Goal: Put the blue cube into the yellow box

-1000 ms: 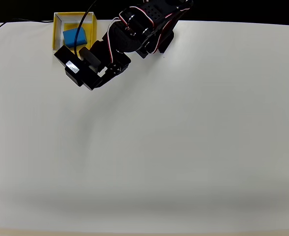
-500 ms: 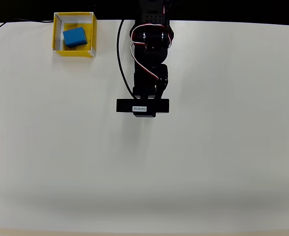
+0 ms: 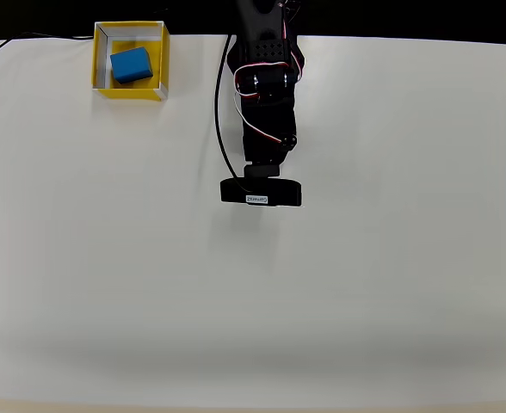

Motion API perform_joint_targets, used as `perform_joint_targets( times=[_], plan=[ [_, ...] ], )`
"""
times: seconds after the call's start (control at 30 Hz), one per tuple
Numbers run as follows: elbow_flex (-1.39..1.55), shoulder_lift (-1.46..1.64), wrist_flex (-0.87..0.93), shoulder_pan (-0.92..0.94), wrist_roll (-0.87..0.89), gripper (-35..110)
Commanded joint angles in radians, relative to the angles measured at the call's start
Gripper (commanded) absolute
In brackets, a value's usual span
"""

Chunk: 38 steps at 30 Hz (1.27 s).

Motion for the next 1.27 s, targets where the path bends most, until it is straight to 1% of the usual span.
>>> perform_joint_targets(
  times=[0.0,0.03,0.07,0.2,0.33,1.23],
  plan=[
    [0.026,0.025,0.084,0.014,-0.064,0],
    [0.026,0.025,0.117,0.015,-0.083,0],
    [0.026,0.025,0.126,0.017,-0.058,0],
    [0.026,0.025,0.126,0.057,-0.049,1],
    [0.026,0.025,0.12,0.046,0.031,1],
    [0.026,0.023,0.118,0.046,0.031,1]
  ],
)
